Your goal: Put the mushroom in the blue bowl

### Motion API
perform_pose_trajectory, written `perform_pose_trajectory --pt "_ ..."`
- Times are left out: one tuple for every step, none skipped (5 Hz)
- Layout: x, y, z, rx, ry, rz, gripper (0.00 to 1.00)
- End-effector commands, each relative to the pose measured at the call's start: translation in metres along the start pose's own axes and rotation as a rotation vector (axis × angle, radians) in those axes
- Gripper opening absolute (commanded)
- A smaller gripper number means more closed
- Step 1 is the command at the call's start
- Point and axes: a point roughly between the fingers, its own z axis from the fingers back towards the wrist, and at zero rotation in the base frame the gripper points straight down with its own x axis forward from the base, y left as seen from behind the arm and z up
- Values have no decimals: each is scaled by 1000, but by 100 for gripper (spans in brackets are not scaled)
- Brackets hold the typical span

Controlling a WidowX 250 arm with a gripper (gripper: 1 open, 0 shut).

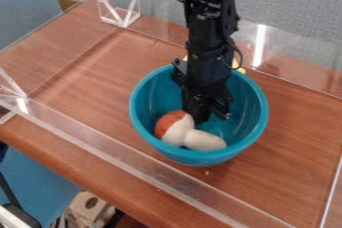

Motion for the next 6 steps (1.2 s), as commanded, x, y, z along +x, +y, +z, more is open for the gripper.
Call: perform_pose_trajectory --pt "11 -15 22 14 -48 14 0" --pt "14 -34 26 9 -48 20 0" --pt "11 -30 25 2 -50 36 0" --pt "6 -20 23 -10 -46 69 100" --pt "6 -29 45 3 -72 83 100" --pt "8 -14 76 10 -115 104 100"
